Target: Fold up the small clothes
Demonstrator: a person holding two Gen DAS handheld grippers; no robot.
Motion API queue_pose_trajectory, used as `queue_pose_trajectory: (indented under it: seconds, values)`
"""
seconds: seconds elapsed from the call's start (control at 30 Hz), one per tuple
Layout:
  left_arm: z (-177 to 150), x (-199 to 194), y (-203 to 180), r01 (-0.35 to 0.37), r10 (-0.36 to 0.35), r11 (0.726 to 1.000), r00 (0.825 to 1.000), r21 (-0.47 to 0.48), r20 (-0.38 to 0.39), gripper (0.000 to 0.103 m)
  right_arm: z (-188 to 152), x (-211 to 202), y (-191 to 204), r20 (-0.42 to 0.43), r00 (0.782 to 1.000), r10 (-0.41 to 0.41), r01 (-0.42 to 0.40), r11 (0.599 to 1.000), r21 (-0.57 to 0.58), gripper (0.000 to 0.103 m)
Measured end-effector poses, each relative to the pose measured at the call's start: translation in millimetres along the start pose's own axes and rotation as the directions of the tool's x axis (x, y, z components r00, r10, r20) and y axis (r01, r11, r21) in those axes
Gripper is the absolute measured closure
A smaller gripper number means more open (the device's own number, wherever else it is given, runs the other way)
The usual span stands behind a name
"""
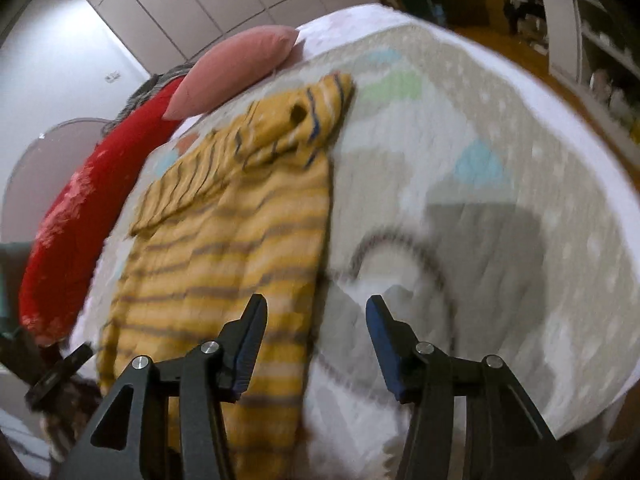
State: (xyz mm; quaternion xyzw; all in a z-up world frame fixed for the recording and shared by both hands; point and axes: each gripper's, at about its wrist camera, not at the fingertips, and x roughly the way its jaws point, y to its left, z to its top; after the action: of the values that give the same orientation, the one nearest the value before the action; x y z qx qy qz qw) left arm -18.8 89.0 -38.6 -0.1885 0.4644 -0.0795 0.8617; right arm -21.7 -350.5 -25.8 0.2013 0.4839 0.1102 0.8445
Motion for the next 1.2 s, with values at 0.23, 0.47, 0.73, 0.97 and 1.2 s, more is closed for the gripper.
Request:
queue_pose_trajectory:
  seconds: [0.23, 0.47, 0.73, 0.97, 1.2]
  values:
    - [-5.5, 18.6, -12.4, 0.226, -0.228, 0.972, 0.973, -0.056, -0.029, 0.021, -37.1, 18.8, 5.1, -0.014, 0.984, 0.180, -0.177, 0.978, 0.107, 0.046]
    - [-43.4, 14.5, -34.0, 0.340, -0.342, 0.939, 0.938, -0.053, -0.050, 0.024, -71.3, 26.4, 6.4, -0.024, 0.923, 0.384, -0.371, 0.904, 0.214, 0.045]
    - [-60.6, 14.4, -35.2, 0.370, -0.376, 0.925, 0.925, -0.090, -0.051, 0.024, -103.1, 36.3, 25.0, -0.043, 0.914, 0.403, -0.388, 0.900, 0.198, 0.046]
    - [-49.5, 19.8, -24.4, 0.258, -0.277, 0.953, 0.954, -0.158, -0.112, 0.095, -103.5, 44.3, 37.9, -0.054, 0.956, 0.290, -0.276, 0.944, 0.179, 0.090]
    - [-58.7, -27.5, -40.3, 0.248, -0.251, 0.967, 0.966, -0.059, -0.067, 0.095, -96.9, 18.2, 50.5, -0.051, 0.948, 0.313, -0.306, 0.945, 0.120, 0.093]
